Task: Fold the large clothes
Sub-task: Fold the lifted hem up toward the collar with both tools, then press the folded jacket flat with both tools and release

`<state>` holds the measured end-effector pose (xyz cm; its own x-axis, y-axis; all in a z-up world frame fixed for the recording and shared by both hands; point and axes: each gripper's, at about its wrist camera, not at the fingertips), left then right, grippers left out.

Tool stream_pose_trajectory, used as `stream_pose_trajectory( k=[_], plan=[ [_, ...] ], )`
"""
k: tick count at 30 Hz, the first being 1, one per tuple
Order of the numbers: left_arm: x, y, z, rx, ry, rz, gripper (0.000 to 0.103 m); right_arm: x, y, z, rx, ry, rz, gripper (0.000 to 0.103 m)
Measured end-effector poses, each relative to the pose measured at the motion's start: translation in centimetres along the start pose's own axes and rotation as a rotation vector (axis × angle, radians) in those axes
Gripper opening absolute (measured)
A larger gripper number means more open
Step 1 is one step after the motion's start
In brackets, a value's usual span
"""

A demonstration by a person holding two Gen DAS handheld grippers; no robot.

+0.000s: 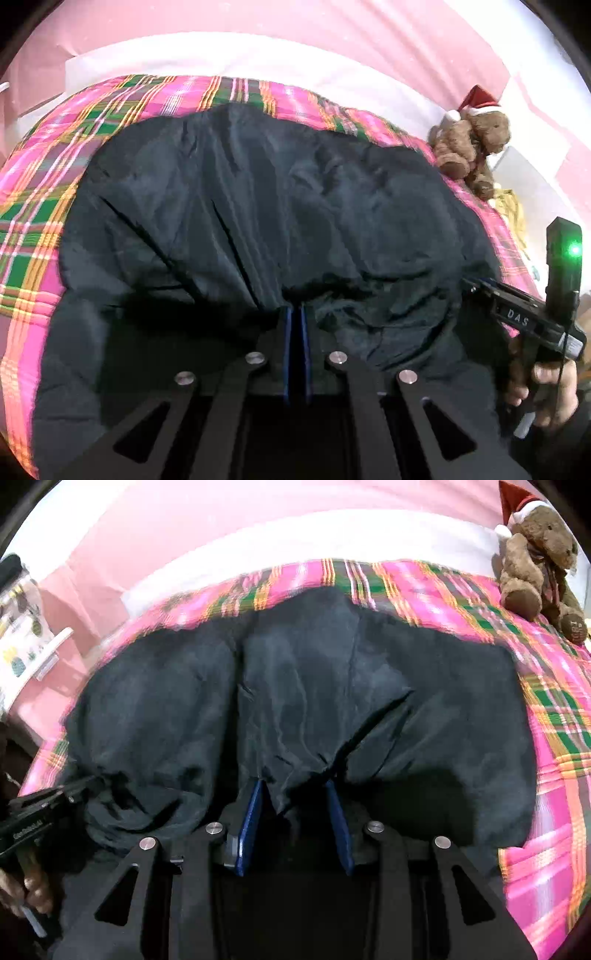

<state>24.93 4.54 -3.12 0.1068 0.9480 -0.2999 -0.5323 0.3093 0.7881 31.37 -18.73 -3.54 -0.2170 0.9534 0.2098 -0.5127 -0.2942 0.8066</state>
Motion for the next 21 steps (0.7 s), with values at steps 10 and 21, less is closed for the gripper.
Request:
stream_pose_trajectory(
  k=[10, 21],
  plan=[
    [0.2, 0.4, 11.8, -0.204, -0.064, 0.122, 0.008, 0.8, 1.4, 9.2, -0.164, 0.019, -0.004, 0.038],
    [4.6, -8.7, 10.1, -0.208, 0.001, 0.16, 0.007, -4.1, -7.8, 7.5, -0.131, -0.063, -0.032, 0.038]
  ],
)
Point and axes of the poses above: each gripper's, at about its wrist camera, not at the fingertips, and y roughly against the way its jaws point, x to its left, z to its top, and after that the axes turned 5 degrees about x, right-handed
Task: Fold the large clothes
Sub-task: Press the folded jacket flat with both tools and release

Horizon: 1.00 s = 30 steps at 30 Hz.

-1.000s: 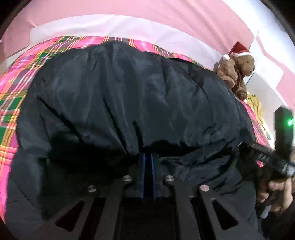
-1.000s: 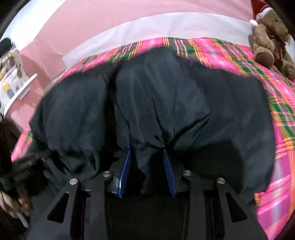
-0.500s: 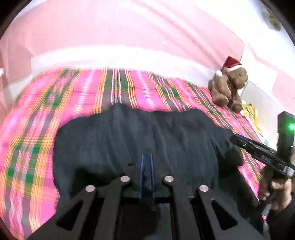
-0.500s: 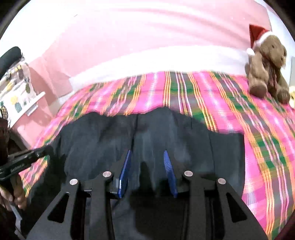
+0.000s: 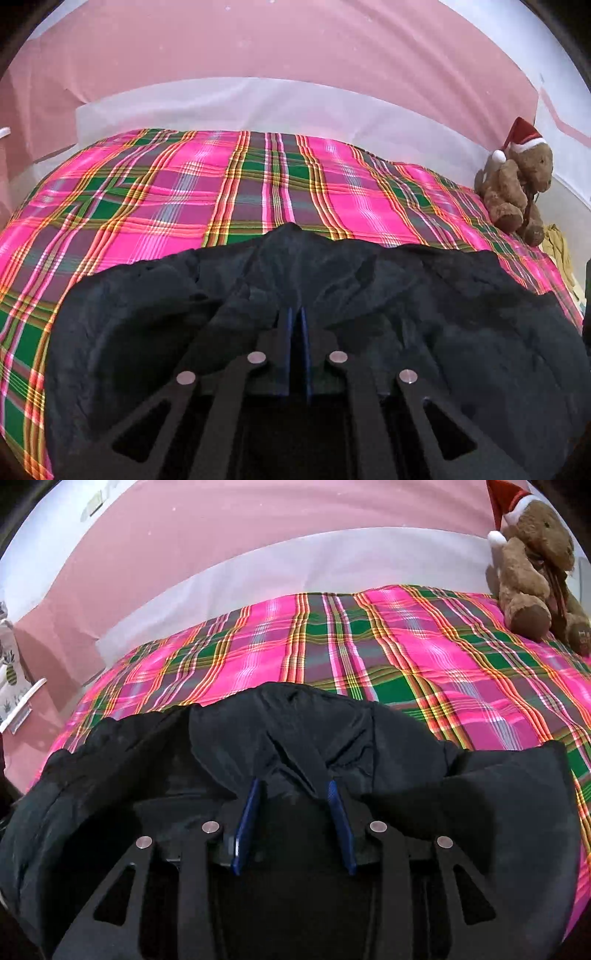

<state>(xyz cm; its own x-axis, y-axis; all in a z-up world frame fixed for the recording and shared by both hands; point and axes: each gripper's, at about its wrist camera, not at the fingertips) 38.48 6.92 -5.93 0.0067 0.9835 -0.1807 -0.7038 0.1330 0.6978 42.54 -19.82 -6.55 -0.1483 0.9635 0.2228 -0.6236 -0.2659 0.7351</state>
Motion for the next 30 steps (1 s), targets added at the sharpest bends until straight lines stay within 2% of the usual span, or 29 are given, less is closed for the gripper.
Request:
stream_pose_trajectory(
  k=[4, 6, 10, 12, 14, 16, 18, 23, 25, 27, 30],
  plan=[
    [0.0, 0.0, 0.4, 0.023, 0.003, 0.002, 0.006, 0.1, -0.1, 0.6, 0.03, -0.002, -0.016, 0.038],
    [-0.3, 1.2, 1.2, 0.052, 0.004, 0.008, 0.006, 0.6, 1.8, 1.3, 0.026, -0.014, -0.038, 0.038],
    [-0.4, 6.3, 1.3, 0.002, 0.031, -0.067, 0.006, 2.0, 7.7, 1.3, -0.084, -0.019, 0.051, 0.039],
    [-1.4, 8.4, 0.3, -0.027, 0.007, -0.115, 0.006, 3.5, 9.3, 0.3, -0.101, 0.013, 0.113, 0.039],
    [-2.6, 8.6, -0.8, -0.017, -0.034, -0.14, 0.006, 4.9, 8.8, -0.9, -0.065, 0.062, 0.125, 0.04],
    [-3.2, 6.6, -2.1, 0.04, -0.046, -0.111, 0.006, 5.1, 6.0, -2.4, 0.018, 0.065, 0.1, 0.039],
    [-2.7, 4.9, -3.1, 0.062, -0.018, -0.122, 0.007, 4.5, 4.2, -3.5, 0.017, 0.075, 0.094, 0.038],
    [-2.8, 5.1, -2.7, 0.076, -0.015, -0.114, 0.007, 5.3, 3.7, -3.2, 0.041, 0.115, 0.04, 0.038],
    [-2.9, 6.6, -2.4, 0.083, -0.008, -0.1, 0.007, 5.6, 5.7, -2.8, 0.038, 0.1, 0.019, 0.038],
    [-3.1, 9.1, -2.5, 0.065, -0.007, -0.133, 0.007, 6.0, 8.4, -3.0, 0.001, 0.097, 0.053, 0.038],
    [-4.0, 12.5, -3.6, 0.032, -0.059, -0.161, 0.007, 7.5, 11.9, -4.4, -0.021, 0.134, 0.087, 0.039]
  ],
)
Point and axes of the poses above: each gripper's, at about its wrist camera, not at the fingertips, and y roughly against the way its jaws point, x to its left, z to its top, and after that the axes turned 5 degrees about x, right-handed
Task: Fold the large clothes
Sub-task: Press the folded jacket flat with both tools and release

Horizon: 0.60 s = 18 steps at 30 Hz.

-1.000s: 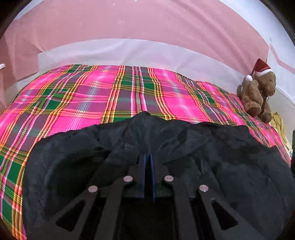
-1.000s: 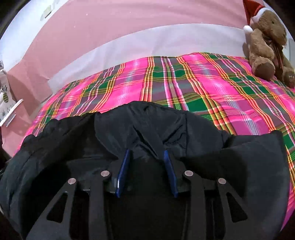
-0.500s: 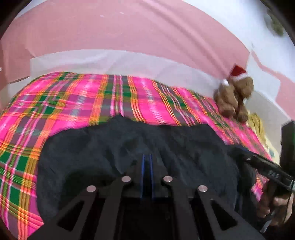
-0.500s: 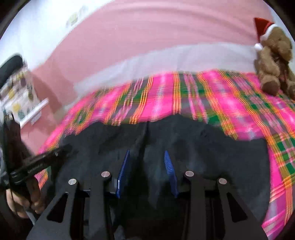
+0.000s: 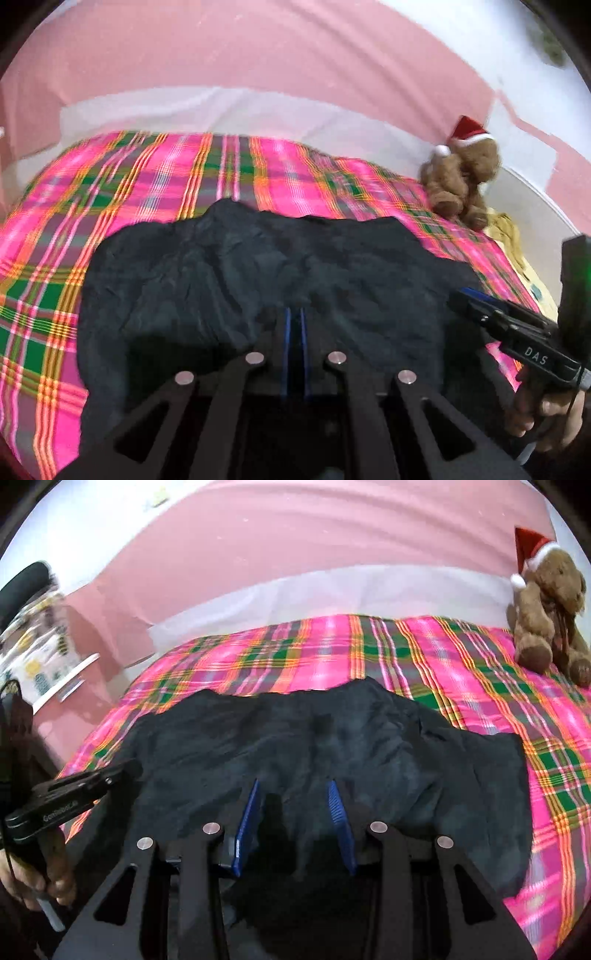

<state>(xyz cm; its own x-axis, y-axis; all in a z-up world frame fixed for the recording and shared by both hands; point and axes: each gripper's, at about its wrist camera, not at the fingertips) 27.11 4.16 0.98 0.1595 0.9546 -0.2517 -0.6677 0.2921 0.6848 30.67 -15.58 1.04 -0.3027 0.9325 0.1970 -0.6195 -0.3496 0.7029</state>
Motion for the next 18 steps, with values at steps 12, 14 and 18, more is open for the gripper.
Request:
stream_pose_trajectory(
  k=[12, 14, 18],
  plan=[
    [-0.4, -4.7, -5.4, 0.151, 0.035, -0.05, 0.008, -0.4, -6.6, -5.3, 0.205, -0.064, 0.054, 0.039],
    [-0.5, -4.9, -5.7, 0.145, 0.03, -0.042, 0.008, -0.5, -7.0, -5.3, 0.205, -0.063, 0.048, 0.039],
    [-0.8, -4.7, -6.2, 0.133, 0.015, -0.024, 0.008, -0.3, -7.0, -5.6, 0.197, -0.055, 0.04, 0.039]
  ],
)
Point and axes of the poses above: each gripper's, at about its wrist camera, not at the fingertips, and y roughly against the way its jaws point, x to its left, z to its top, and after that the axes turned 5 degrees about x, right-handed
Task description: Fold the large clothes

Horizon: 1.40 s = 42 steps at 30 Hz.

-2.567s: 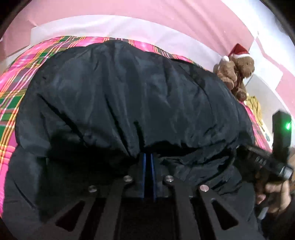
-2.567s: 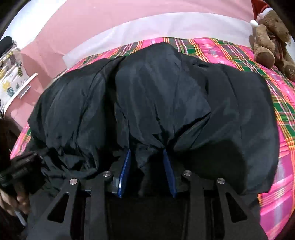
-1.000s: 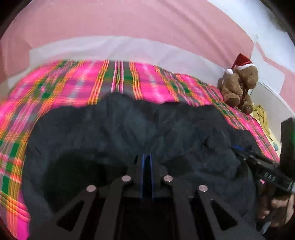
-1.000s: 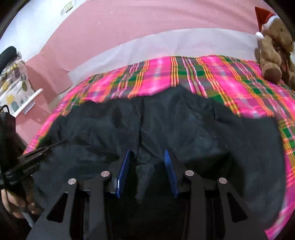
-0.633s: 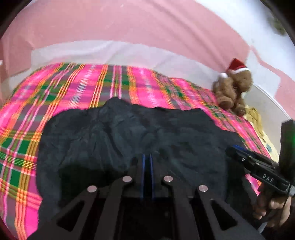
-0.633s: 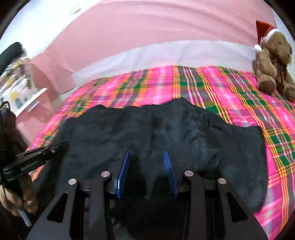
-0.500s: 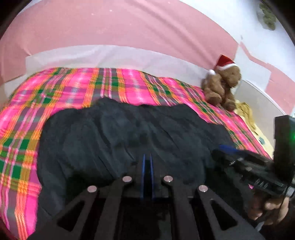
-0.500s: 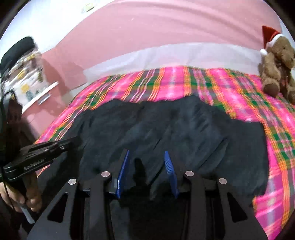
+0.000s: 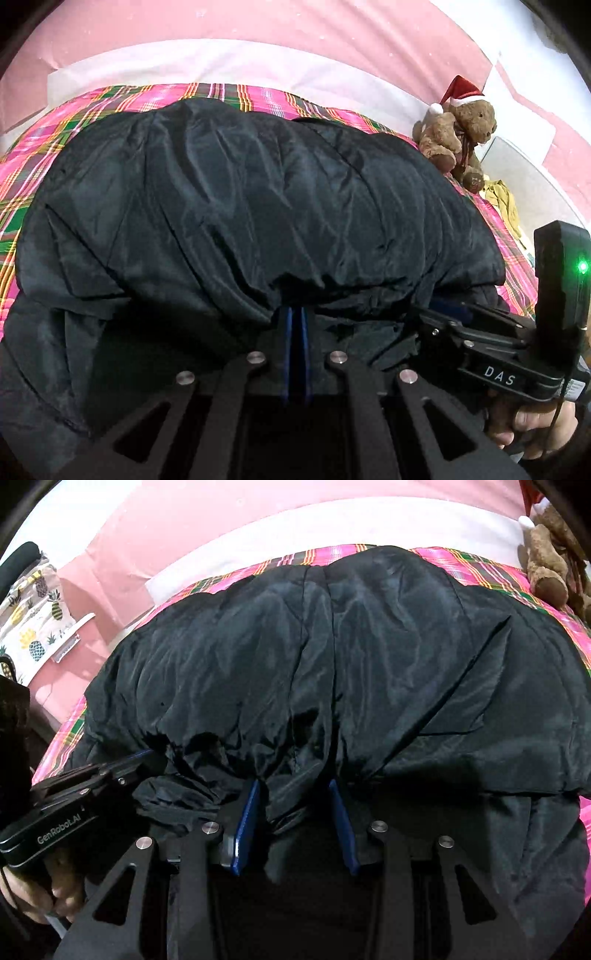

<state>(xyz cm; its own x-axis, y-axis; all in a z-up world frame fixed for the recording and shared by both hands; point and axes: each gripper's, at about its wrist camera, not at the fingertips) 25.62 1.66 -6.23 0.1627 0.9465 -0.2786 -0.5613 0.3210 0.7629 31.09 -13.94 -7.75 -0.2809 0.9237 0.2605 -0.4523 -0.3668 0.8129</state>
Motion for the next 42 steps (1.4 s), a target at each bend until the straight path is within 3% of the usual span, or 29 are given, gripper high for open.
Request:
stream_pose_trajectory(
  k=[7, 12, 22, 28, 34, 39, 42],
  plan=[
    [-1.0, 0.5, 0.2, -0.011, -0.033, 0.046, 0.008, -0.1, 0.6, -0.1, 0.0, -0.011, 0.02, 0.04],
    [-2.4, 4.9, -0.7, -0.037, -0.051, 0.069, 0.008, 0.3, 5.7, -1.6, -0.053, -0.02, -0.006, 0.047],
    [-2.0, 14.3, -8.7, -0.102, -0.015, 0.071, 0.012, 1.8, 16.3, -10.8, -0.176, -0.009, -0.034, 0.05],
    [-0.6, 17.1, -14.4, -0.106, 0.035, 0.125, 0.013, 1.6, 18.8, -16.0, -0.183, -0.031, -0.073, 0.052],
    [0.7, 19.2, -17.3, -0.125, 0.079, 0.163, 0.013, -0.7, 19.9, -19.0, -0.166, -0.102, -0.086, 0.057],
    [2.0, 20.0, -17.8, -0.136, 0.088, 0.198, 0.027, -2.4, 20.5, -20.0, -0.174, -0.152, -0.105, 0.059],
    [3.2, 20.4, -17.8, -0.153, 0.1, 0.236, 0.033, -4.0, 21.0, -20.2, -0.192, -0.183, -0.131, 0.066]
  ],
)
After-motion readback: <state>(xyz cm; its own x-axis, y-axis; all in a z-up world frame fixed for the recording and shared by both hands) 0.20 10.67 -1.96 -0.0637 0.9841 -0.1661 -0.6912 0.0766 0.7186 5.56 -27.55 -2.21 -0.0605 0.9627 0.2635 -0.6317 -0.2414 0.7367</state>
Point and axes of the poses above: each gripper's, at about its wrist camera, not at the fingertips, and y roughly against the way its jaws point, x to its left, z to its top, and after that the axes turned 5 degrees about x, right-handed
